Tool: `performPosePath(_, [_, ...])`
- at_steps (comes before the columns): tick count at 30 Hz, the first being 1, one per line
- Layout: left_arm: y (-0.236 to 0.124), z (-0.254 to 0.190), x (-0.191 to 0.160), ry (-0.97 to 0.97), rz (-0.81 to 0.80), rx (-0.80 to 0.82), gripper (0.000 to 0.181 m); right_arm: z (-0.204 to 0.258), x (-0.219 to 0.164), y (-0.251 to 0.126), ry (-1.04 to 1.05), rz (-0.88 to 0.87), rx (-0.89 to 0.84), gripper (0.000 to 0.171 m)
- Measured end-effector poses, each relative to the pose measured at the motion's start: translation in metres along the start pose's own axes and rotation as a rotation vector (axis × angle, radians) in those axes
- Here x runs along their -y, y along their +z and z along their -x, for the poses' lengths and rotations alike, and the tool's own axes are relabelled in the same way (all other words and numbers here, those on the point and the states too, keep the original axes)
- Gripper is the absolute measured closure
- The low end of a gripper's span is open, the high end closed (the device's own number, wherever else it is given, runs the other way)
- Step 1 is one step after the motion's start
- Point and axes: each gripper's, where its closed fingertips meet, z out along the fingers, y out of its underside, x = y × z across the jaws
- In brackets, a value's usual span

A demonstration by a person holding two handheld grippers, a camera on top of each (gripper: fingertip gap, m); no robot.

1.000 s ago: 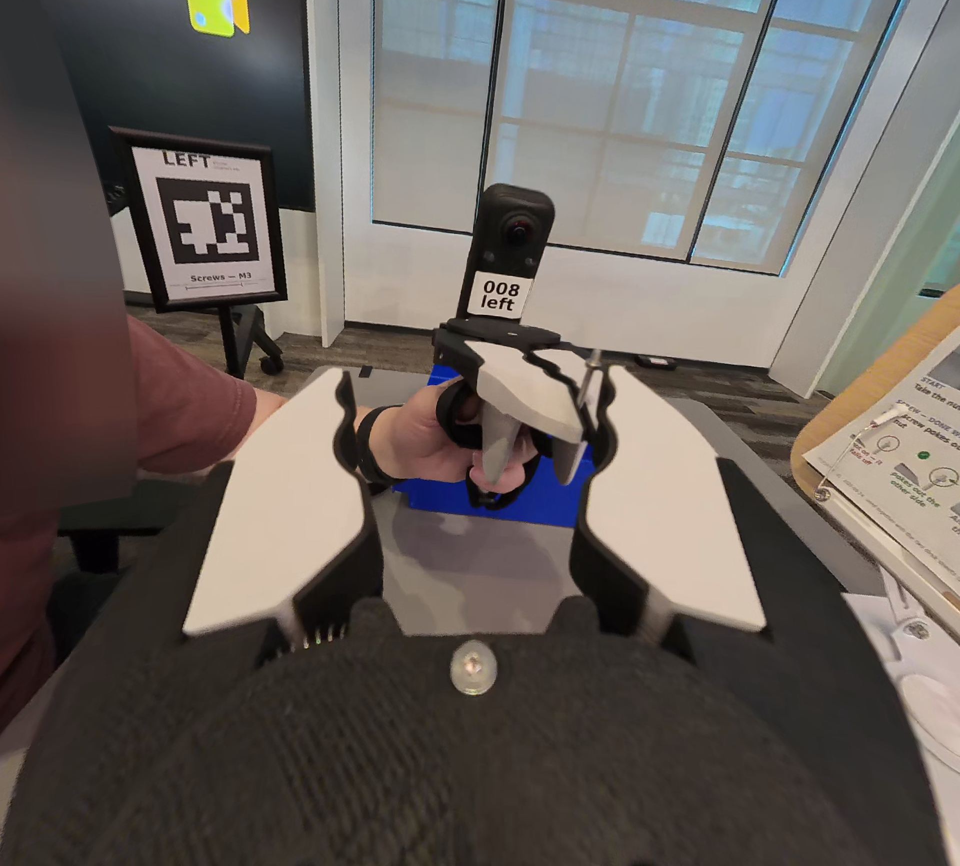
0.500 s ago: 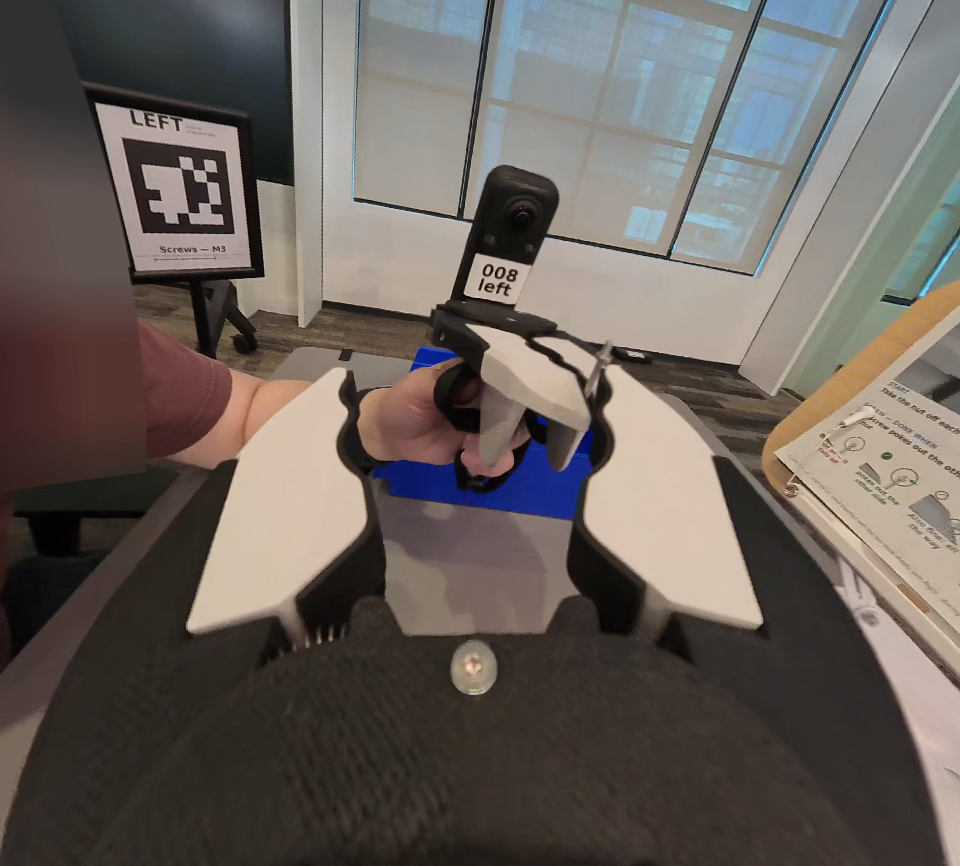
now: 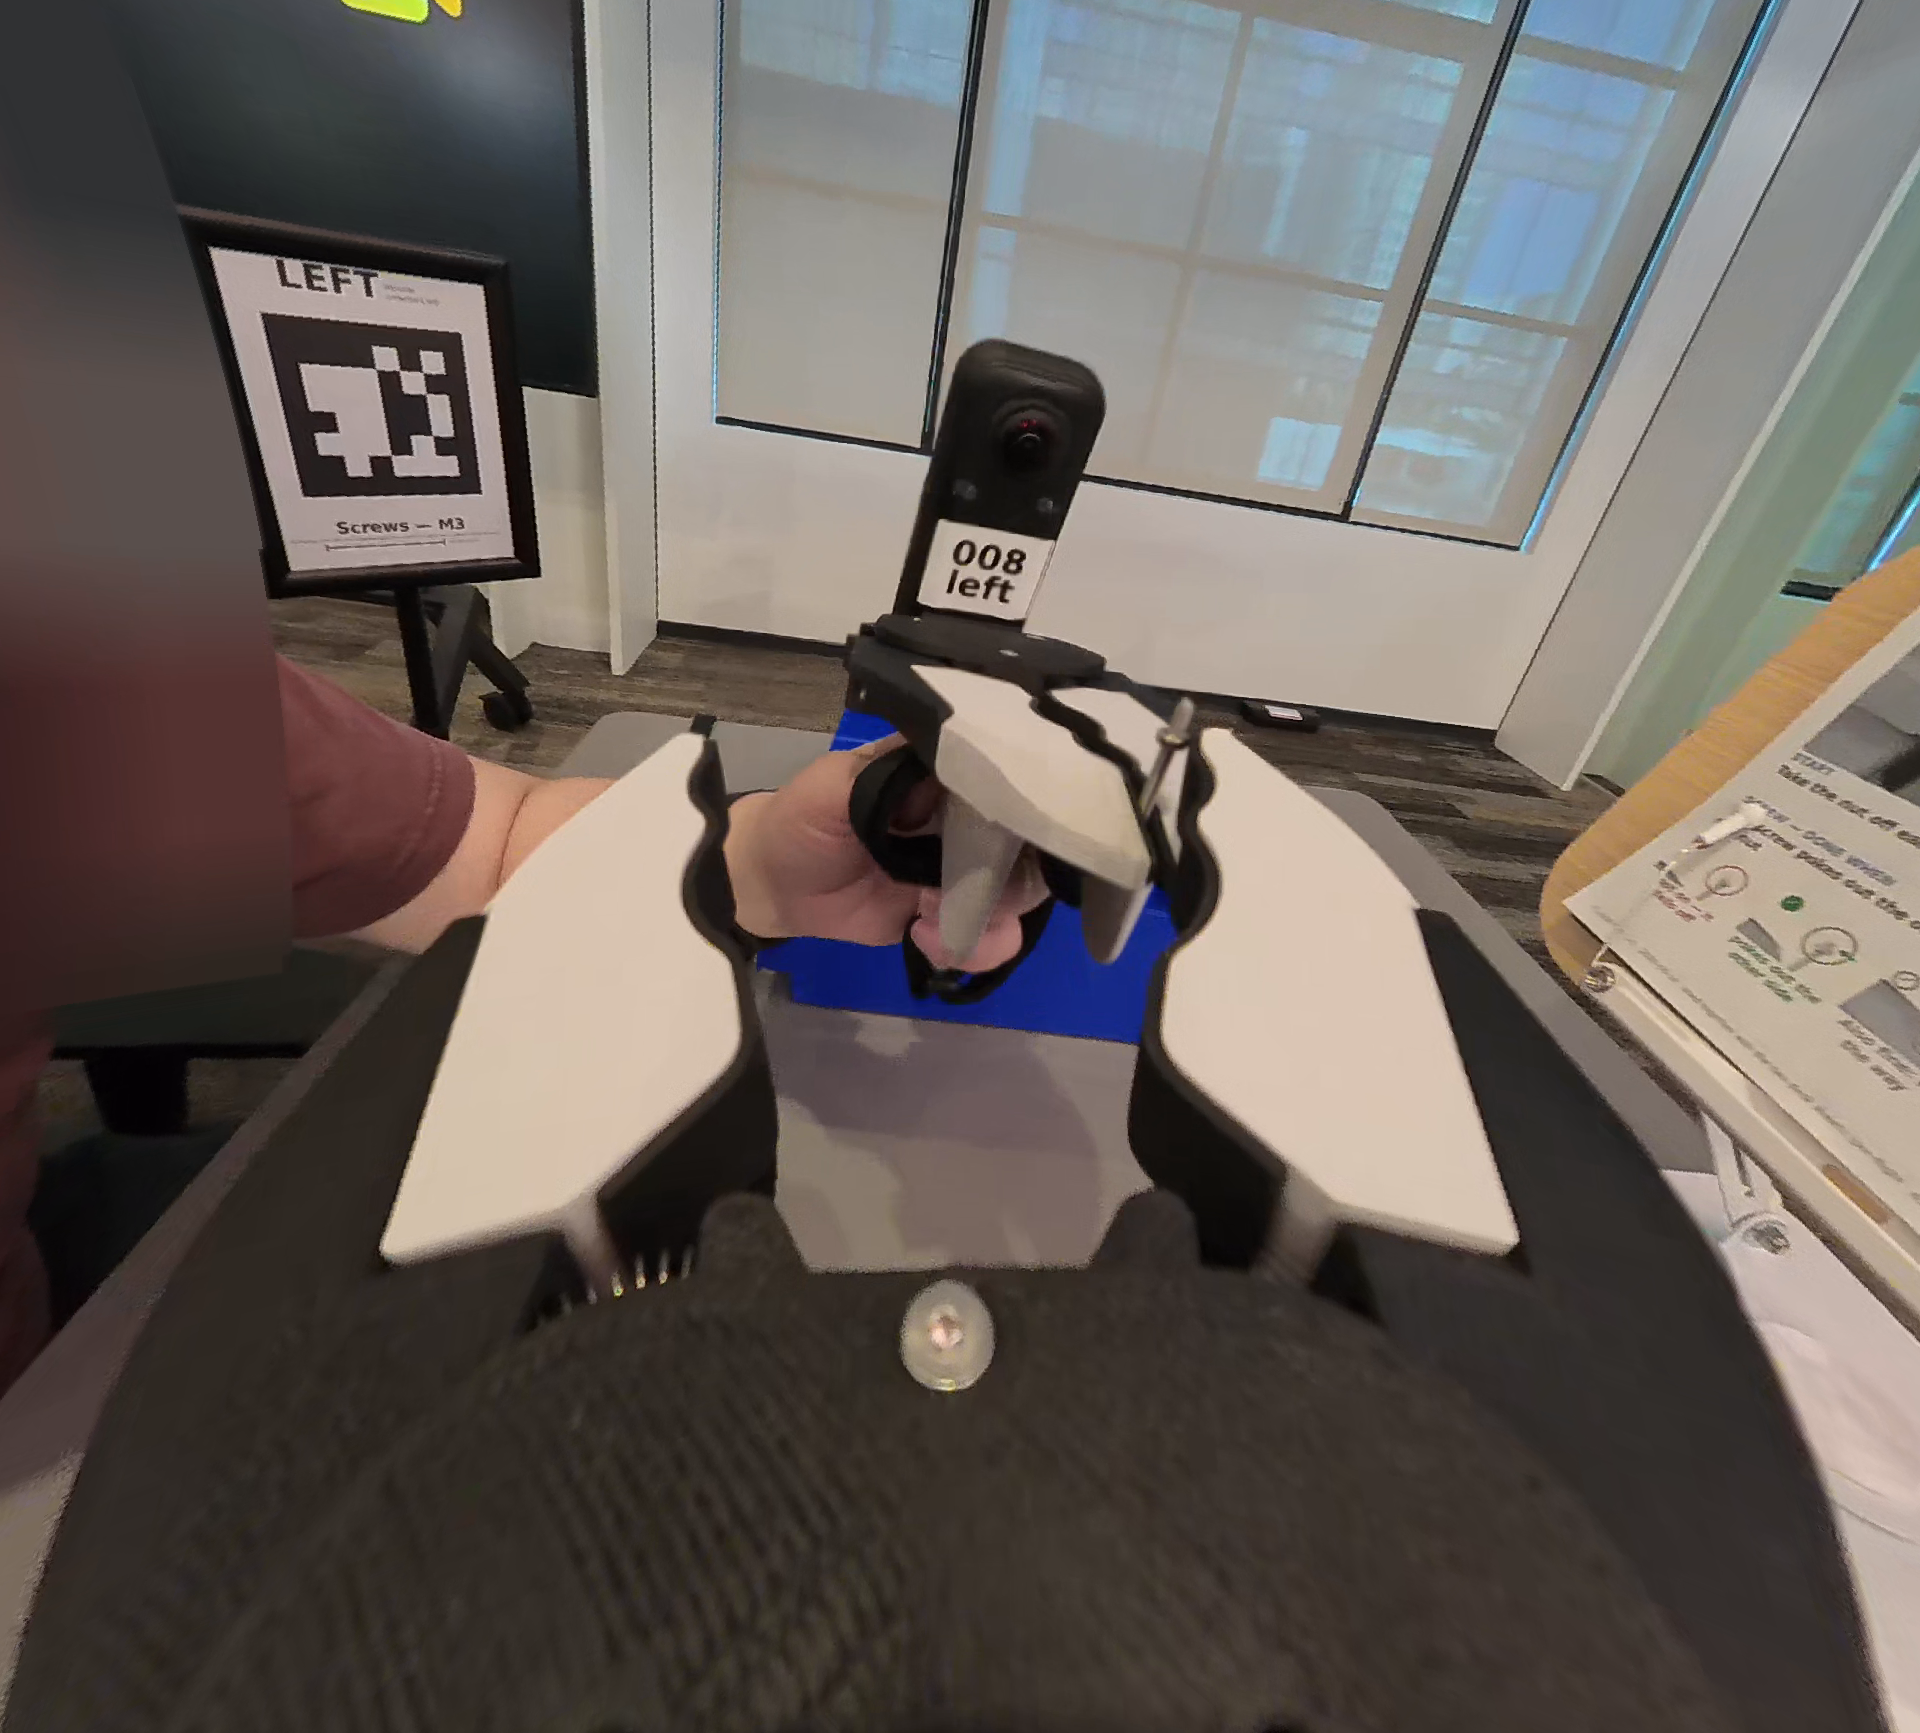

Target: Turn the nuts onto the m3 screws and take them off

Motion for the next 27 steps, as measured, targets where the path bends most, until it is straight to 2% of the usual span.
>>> performPosePath(4, [-0.001, -0.001, 0.002, -0.06, -0.019, -0.035, 0.18, -0.007, 0.005, -0.003, 0.016, -0.033, -0.04, 0.092])
performPosePath(10, [0.015, -0.02, -0.015, -0.006, 0.05, -0.08, 0.179, 0.005, -0.011, 0.011, 0.015, 0.029, 0.007, 0.087])
performPosePath(16, [0.002, -0.006, 0.002, -0.052, -0.023, -0.047, 0.18, 0.004, -0.003, 0.0, -0.054, 0.053, 0.0, 0.086])
performPosePath(19, [0.0, -0.009, 0.005, -0.049, -0.029, -0.065, 0.179, -0.007, 0.007, -0.009, -0.023, 0.011, -0.04, 0.103])
performPosePath(22, [0.005, -0.014, 0.0, -0.019, -0.01, -0.072, 0.18, -0.022, 0.004, -0.013, 0.099, 0.004, -0.072, 0.124])
performPosePath(24, [0.008, -0.016, -0.004, 0.0, 0.01, -0.07, 0.18, -0.027, -0.001, -0.014, 0.172, 0.011, -0.061, 0.144])
performPosePath(27, [0.01, -0.018, -0.007, 0.011, 0.025, -0.069, 0.179, -0.026, -0.005, -0.013, 0.234, 0.006, -0.023, 0.163])
